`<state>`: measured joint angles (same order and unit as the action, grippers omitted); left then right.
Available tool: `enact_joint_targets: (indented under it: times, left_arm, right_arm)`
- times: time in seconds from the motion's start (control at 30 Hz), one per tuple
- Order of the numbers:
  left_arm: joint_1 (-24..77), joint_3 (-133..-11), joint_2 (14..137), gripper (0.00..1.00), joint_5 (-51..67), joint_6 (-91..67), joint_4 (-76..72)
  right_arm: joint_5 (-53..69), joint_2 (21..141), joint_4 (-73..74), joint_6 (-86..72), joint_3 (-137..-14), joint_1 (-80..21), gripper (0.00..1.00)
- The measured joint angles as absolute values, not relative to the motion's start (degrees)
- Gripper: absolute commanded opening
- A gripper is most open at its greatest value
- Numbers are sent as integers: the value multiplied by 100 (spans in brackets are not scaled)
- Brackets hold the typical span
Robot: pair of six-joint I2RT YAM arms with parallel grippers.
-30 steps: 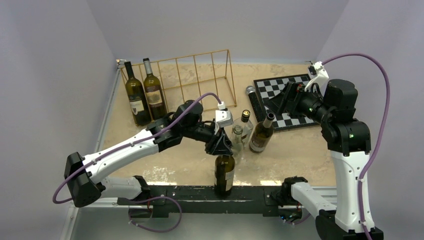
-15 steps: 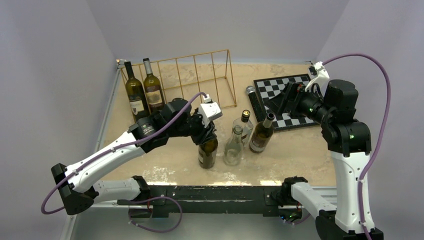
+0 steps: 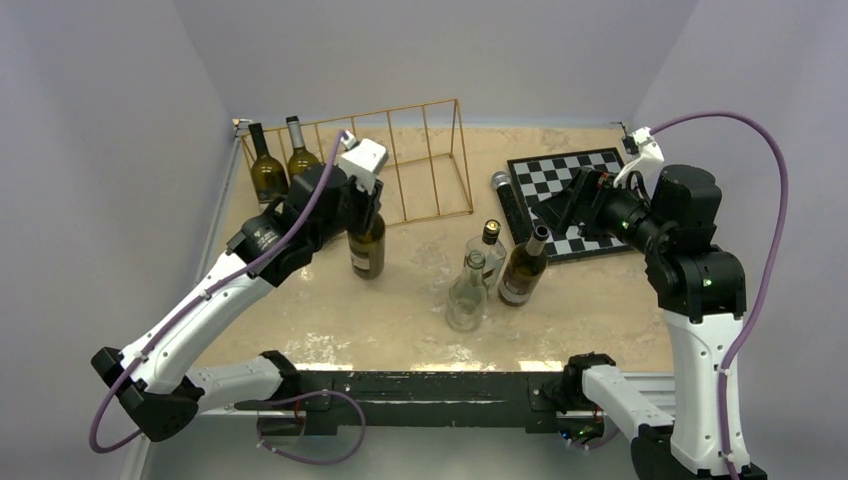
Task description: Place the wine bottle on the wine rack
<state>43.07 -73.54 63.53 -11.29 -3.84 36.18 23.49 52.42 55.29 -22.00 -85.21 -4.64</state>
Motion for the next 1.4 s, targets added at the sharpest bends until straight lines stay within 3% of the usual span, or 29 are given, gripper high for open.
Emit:
enact_joint_targets:
  times: [0.27, 0.53, 1.4]
  left_arm:
    - [3365, -8340, 7046, 0, -1962, -801, 3763]
    - [2650, -8967, 7738, 0, -1997, -1306, 3750]
    - [1837, -9640, 9255, 0, -1946, -2145, 3870]
  right_arm:
    - [2298, 5194, 5537, -2165, -8484, -464, 95]
    - [2158, 5094, 5596, -2073, -8484, -464, 95]
    - [1817, 5046, 5660, -1879, -8484, -464, 96]
